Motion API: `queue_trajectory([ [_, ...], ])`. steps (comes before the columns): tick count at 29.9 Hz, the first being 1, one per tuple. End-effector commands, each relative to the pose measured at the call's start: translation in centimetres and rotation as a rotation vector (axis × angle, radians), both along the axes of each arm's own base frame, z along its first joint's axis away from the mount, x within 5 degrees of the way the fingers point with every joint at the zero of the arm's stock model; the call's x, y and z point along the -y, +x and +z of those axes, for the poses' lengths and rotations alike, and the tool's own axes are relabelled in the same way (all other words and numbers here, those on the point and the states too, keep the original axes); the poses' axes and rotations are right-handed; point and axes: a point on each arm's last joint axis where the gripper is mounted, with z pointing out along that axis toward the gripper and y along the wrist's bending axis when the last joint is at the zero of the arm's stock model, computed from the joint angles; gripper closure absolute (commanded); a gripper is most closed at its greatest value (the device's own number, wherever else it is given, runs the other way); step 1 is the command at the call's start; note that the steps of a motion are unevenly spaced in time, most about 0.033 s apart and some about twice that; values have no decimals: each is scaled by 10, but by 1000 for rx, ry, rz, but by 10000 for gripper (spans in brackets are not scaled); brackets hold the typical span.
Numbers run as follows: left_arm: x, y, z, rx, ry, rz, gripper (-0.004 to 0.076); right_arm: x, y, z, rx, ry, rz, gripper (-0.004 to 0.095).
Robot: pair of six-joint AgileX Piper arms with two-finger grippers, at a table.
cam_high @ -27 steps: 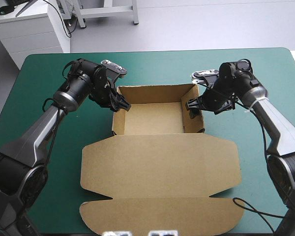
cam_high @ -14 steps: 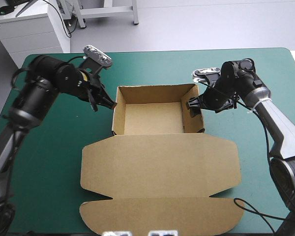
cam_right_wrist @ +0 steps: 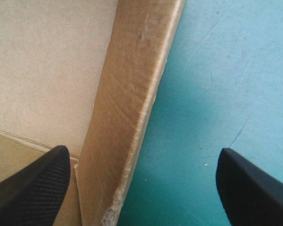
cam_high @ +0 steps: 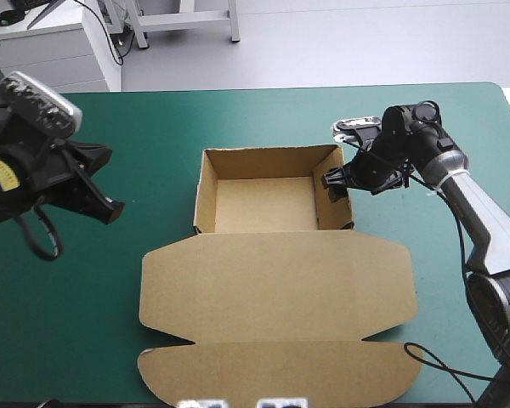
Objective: Fold the box
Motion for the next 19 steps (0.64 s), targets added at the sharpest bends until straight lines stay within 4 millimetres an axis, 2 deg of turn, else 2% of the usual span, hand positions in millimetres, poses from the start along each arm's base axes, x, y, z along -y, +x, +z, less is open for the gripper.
queue_trajectory([
  [1,-17,-36,4,24,-34,10,731,3,-6,28,96,31,-2,145],
  [6,-29,-62,-20,-4,-36,23,731,2,-6,28,99,38,3,146],
  [11,-35,-76,-65,-99,-10,36,731,-1,-5,24,78,55,39,192],
  [19,-40,-86,-146,-290,44,70,731,-7,11,-10,-14,50,36,449],
])
